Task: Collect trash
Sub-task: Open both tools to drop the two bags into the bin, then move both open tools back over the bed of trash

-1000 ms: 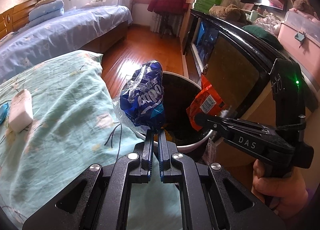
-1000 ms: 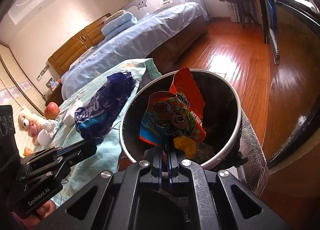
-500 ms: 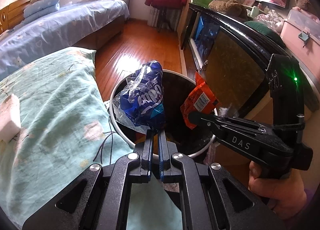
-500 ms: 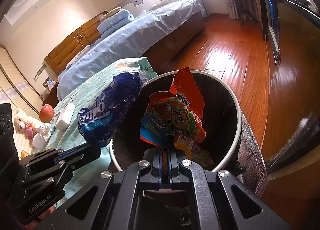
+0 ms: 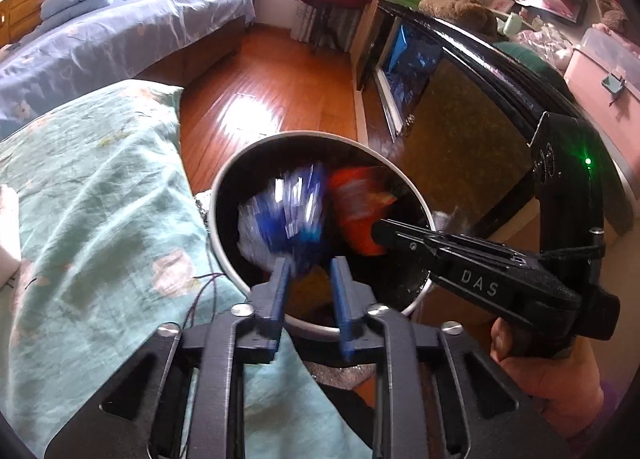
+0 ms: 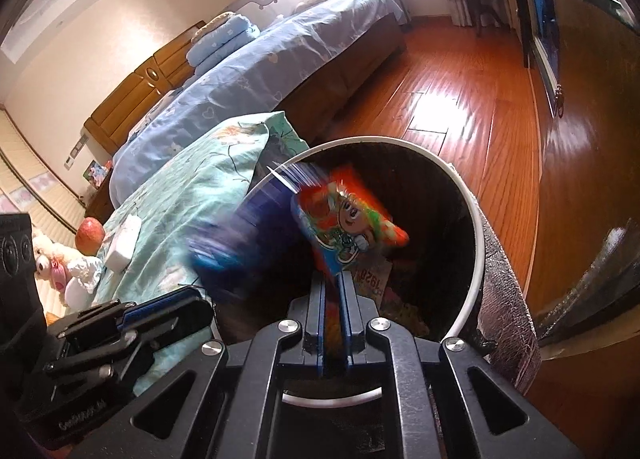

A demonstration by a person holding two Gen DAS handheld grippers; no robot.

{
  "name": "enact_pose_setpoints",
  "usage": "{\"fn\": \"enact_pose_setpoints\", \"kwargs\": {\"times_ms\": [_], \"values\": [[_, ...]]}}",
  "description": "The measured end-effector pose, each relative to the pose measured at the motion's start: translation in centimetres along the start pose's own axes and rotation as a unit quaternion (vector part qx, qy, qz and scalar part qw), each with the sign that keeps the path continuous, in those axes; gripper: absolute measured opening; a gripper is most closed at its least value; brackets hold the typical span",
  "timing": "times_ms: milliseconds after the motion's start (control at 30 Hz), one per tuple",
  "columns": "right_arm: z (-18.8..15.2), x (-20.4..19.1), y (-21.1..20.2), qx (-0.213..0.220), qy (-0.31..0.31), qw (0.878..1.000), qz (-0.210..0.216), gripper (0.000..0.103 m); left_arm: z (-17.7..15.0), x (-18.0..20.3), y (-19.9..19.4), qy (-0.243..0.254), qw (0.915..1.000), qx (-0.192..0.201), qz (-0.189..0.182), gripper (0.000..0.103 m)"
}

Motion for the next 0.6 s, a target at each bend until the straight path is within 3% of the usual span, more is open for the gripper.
{"fn": "enact_pose_setpoints", "kwargs": {"times_ms": [33,100,133,267,400,600], "values": [[0.0,0.1,-0.1,0.001,0.001,1.0,0.0,0.014,-0.1,-0.3,-0.2,-0.005,1.0,0.001,-0.001,0.022],[0.1,0.0,-0.4,0.007,0.005,1.0,-0.002,0.036,-0.3,-1.0,-0.7,-0.018,0.9998,0.002,0.0,0.029],[0.2,0.0,-0.5,0.01,0.005,1.0,-0.003,0.041,-0.4,-1.3,-0.9,-0.022,0.9997,0.005,0.002,0.035],[0.2,-0.7,-1.0,0.019,0.001,1.0,-0.002,0.048,-1.2,-3.2,-2.6,-0.043,0.9988,0.022,0.01,0.043],[0.3,-2.4,-1.5,0.033,-0.006,0.999,0.01,0.07,-2.5,-5.8,-4.6,-0.062,0.9966,0.042,0.036,0.047],[0.7,-6.0,-1.5,0.041,-0.025,0.998,0.031,0.078,-4.1,-10.2,-7.4,-0.099,0.9903,0.066,0.071,0.051]]}}
Point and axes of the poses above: each gripper's, at about its wrist camera, not at the fingertips, and y roughly the way its jaws point, x to its right, z to its top, the point moved 7 cm from there along y, roughly the way its jaws point, and after that the axes turned 13 degrees about -y, right-handed, at the moved point
